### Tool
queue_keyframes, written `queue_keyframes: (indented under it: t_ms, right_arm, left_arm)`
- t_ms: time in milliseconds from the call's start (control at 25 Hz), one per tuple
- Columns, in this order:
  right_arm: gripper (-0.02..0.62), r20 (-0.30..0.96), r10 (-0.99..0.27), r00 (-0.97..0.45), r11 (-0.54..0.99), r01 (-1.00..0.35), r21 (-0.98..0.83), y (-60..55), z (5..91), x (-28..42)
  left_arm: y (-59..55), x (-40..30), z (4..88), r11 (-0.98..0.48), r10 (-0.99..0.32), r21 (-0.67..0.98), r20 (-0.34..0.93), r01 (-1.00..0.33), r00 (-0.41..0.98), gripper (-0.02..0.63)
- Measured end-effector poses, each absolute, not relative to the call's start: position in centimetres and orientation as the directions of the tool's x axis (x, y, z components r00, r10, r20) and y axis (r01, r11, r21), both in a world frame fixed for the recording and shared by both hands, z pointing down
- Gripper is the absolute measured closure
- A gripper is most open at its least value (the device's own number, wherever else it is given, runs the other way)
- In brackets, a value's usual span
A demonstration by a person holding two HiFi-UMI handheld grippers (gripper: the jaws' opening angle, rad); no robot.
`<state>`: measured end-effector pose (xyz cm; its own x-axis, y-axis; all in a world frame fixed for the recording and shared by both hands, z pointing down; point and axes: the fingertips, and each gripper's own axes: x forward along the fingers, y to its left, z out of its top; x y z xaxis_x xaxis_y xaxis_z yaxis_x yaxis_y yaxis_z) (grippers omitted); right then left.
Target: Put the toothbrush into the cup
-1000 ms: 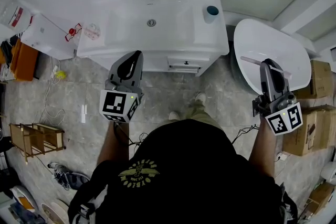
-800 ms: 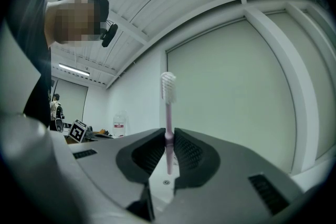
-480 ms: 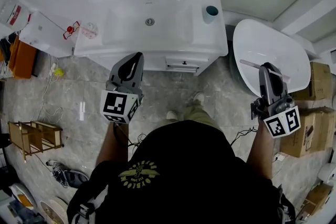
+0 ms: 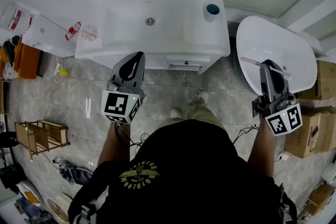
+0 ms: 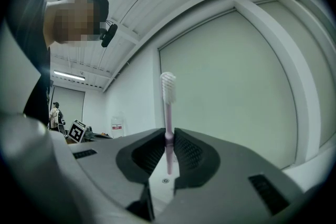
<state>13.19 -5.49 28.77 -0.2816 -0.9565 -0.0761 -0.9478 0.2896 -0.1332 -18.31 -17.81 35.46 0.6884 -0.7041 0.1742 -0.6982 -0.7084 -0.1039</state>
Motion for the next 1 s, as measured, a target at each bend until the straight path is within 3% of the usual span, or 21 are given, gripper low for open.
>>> queue_keyframes:
  t_ms: [640, 1000]
  right_arm:
    - [0.541, -0.034, -0.959, -0.28, 0.281, -0.946, -0.159, -10.4, 30.5, 19.3]
    - [0.541, -0.07, -0.952, -0.299, 0.307, -0.937, -0.169, -14.2, 29.9, 23.8]
  left_arm:
    - [-23.2, -10.4, 37.5, -0.733, -0.675, -0.071, 0.199, -0.676, 0.711, 0.592]
    - [-27.0, -5.0, 35.6, -0.731, -0.681, -0.105, 0.183, -0.674, 0.709, 0.592]
